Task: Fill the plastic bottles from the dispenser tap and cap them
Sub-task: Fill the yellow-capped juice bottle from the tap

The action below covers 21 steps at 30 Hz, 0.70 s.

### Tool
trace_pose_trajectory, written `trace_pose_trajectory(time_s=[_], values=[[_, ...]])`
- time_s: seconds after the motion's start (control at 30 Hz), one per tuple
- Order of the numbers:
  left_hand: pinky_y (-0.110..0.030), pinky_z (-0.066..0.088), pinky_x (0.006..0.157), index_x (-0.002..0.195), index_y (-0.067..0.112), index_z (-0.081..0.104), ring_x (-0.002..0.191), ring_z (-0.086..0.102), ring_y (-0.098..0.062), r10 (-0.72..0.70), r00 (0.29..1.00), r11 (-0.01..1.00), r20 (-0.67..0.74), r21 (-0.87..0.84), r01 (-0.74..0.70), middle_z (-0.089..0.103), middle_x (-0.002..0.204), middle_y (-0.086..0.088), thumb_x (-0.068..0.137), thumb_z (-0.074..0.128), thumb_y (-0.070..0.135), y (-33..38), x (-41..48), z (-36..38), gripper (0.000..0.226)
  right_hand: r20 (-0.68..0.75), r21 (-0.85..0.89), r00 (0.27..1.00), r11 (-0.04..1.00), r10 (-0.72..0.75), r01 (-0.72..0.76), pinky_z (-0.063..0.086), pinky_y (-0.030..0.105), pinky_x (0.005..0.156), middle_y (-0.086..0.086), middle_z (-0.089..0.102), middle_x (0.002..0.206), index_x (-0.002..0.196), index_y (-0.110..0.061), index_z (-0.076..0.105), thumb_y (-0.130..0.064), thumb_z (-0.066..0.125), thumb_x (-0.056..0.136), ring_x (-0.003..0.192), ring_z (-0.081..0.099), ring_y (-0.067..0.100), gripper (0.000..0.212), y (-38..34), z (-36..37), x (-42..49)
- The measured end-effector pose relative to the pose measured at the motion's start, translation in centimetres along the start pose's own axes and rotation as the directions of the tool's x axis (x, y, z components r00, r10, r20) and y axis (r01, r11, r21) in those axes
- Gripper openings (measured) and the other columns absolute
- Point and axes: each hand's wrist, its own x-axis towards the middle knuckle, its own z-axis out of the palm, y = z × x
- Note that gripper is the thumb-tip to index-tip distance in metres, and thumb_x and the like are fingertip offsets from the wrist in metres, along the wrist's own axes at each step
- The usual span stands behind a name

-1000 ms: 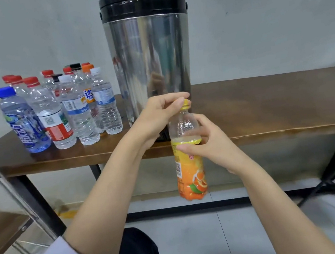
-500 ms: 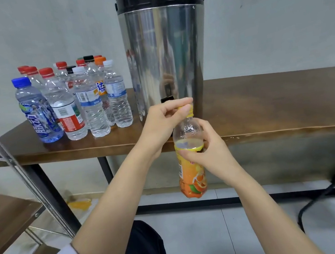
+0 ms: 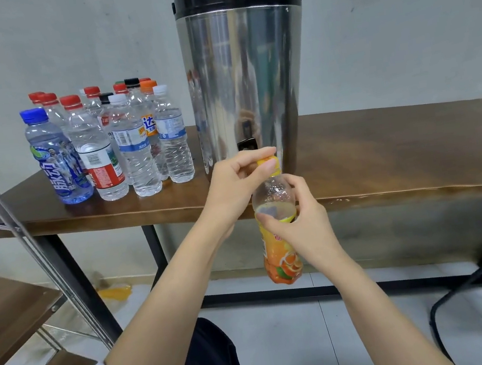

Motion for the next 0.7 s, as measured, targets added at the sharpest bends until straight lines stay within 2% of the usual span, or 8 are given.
trace_pose_trajectory(time_s=[0.1, 0.17, 0.3, 0.4, 0.47, 0.53, 0.6, 0.7], values=[[-0.018, 0.053, 0.078, 0.103, 0.017, 0.073, 0.081, 0.063, -0.007, -0.002, 0.997, 0.998, -0.071, -0.057, -0.002, 0.071, 0.081, 0.010, 0.085, 0.074, 0.004, 0.2, 0.1, -0.1, 0.023, -0.024, -0.087, 1.000, 0.996, -0.019, 0.017, 0.053, 0.044, 0.092, -0.024, 0.058, 0.122, 0.125, -0.049, 0.039, -0.045, 0.077, 0.075, 0.111, 0.058, 0.006, 0.063, -0.4, 0.3, -0.1], [-0.016, 0.051, 0.077, 0.102, 0.016, 0.074, 0.078, 0.064, -0.001, 0.026, 0.991, 0.995, -0.135, -0.091, -0.039, 0.072, 0.083, 0.008, 0.083, 0.076, 0.004, 0.6, 0.3, -0.3, 0.022, -0.045, -0.115, 0.999, 0.993, -0.029, 0.024, 0.052, 0.043, 0.092, -0.022, 0.059, 0.122, 0.126, -0.048, 0.038, -0.046, 0.078, 0.075, 0.110, 0.058, 0.006, 0.065, -0.5, 0.3, -0.2], [-0.020, 0.052, 0.084, 0.099, 0.023, 0.074, 0.087, 0.065, -0.001, 0.091, 0.937, 0.990, -0.338, -0.070, -0.121, 0.073, 0.096, 0.005, 0.084, 0.077, 0.011, 0.4, 1.2, -2.3, 0.019, -0.090, -0.116, 0.996, 0.993, -0.013, 0.002, 0.052, 0.041, 0.090, -0.020, 0.061, 0.118, 0.122, -0.050, 0.039, -0.046, 0.080, 0.072, 0.105, 0.060, 0.005, 0.065, 0.0, 0.2, -0.1], [-0.024, 0.054, 0.091, 0.107, 0.021, 0.072, 0.091, 0.065, 0.002, 0.025, 0.902, 0.998, -0.430, 0.068, 0.005, 0.071, 0.098, 0.011, 0.086, 0.076, 0.015, -2.7, 2.3, -4.9, 0.022, -0.120, -0.105, 0.992, 0.994, 0.029, -0.042, 0.052, 0.043, 0.091, -0.019, 0.062, 0.120, 0.123, -0.049, 0.040, -0.047, 0.081, 0.070, 0.106, 0.060, 0.008, 0.067, 0.9, 0.0, -0.1], [-0.033, 0.052, 0.099, 0.111, 0.021, 0.071, 0.099, 0.065, -0.009, -0.048, 0.895, 0.973, -0.443, 0.182, 0.142, 0.072, 0.103, 0.006, 0.086, 0.076, 0.018, -5.6, 2.8, -6.2, 0.026, -0.124, -0.099, 0.991, 0.993, 0.056, -0.069, 0.052, 0.044, 0.091, -0.020, 0.061, 0.121, 0.120, -0.052, 0.039, -0.048, 0.080, 0.071, 0.107, 0.060, 0.008, 0.065, 1.4, 0.0, 0.0], [-0.029, 0.047, 0.101, 0.115, 0.018, 0.071, 0.104, 0.063, -0.013, -0.105, 0.898, 0.920, -0.427, 0.300, 0.251, 0.072, 0.110, 0.000, 0.088, 0.075, 0.020, -8.3, 3.2, -7.0, 0.028, -0.128, -0.090, 0.989, 0.992, 0.077, -0.089, 0.053, 0.045, 0.091, -0.022, 0.060, 0.120, 0.113, -0.061, 0.036, -0.049, 0.080, 0.070, 0.107, 0.061, 0.008, 0.063, 1.9, 0.0, 0.1], [-0.021, 0.042, 0.094, 0.119, 0.013, 0.069, 0.105, 0.062, -0.015, -0.127, 0.906, 0.850, -0.404, 0.426, 0.310, 0.071, 0.114, -0.005, 0.089, 0.073, 0.019, -10.4, 3.4, -7.6, 0.031, -0.130, -0.081, 0.987, 0.991, 0.097, -0.108, 0.054, 0.046, 0.090, -0.022, 0.060, 0.118, 0.109, -0.065, 0.034, -0.050, 0.080, 0.070, 0.107, 0.061, 0.009, 0.062, 2.4, 0.2, 0.1], [-0.030, 0.042, 0.095, 0.124, 0.013, 0.067, 0.115, 0.058, -0.026, -0.110, 0.924, 0.732, -0.366, 0.600, 0.325, 0.069, 0.119, -0.007, 0.092, 0.070, 0.022, -12.3, 3.9, -7.9, 0.033, -0.132, -0.087, 0.982, 0.985, 0.134, -0.146, 0.054, 0.046, 0.089, -0.021, 0.060, 0.119, 0.115, -0.057, 0.036, -0.050, 0.080, 0.071, 0.106, 0.062, 0.012, 0.063, 3.3, 0.5, 0.1]])
